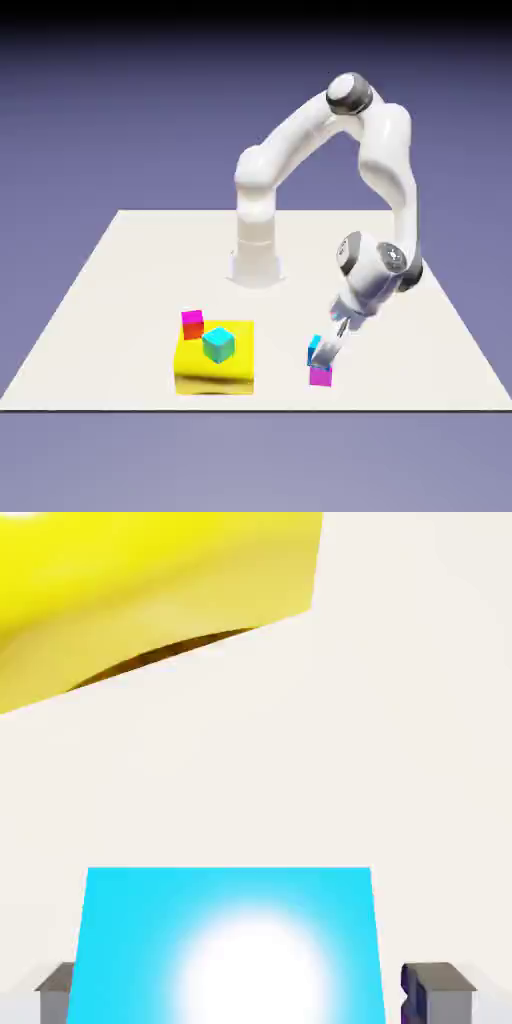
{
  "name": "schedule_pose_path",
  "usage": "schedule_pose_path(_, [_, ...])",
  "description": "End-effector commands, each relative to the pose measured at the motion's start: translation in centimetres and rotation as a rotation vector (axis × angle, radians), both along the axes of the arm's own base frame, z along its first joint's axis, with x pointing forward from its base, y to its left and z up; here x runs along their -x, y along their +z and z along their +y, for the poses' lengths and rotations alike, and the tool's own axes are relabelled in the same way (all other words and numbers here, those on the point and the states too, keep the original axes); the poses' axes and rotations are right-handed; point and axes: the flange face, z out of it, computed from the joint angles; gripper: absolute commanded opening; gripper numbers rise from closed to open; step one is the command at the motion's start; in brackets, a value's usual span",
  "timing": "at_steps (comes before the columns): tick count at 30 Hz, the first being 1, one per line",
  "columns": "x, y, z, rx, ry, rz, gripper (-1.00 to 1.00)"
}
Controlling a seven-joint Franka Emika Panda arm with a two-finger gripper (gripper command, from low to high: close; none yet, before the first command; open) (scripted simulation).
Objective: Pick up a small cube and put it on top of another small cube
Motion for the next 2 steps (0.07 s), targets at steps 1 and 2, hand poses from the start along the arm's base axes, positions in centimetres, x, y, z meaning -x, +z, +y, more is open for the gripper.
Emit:
schedule_pose_path(1, [-0.2,1.8,0.5,0.0,-0.001,0.0,1.0])
schedule_pose_path(2, [-0.3,3.0,0.8,0.001,-0.002,0.0,1.0])
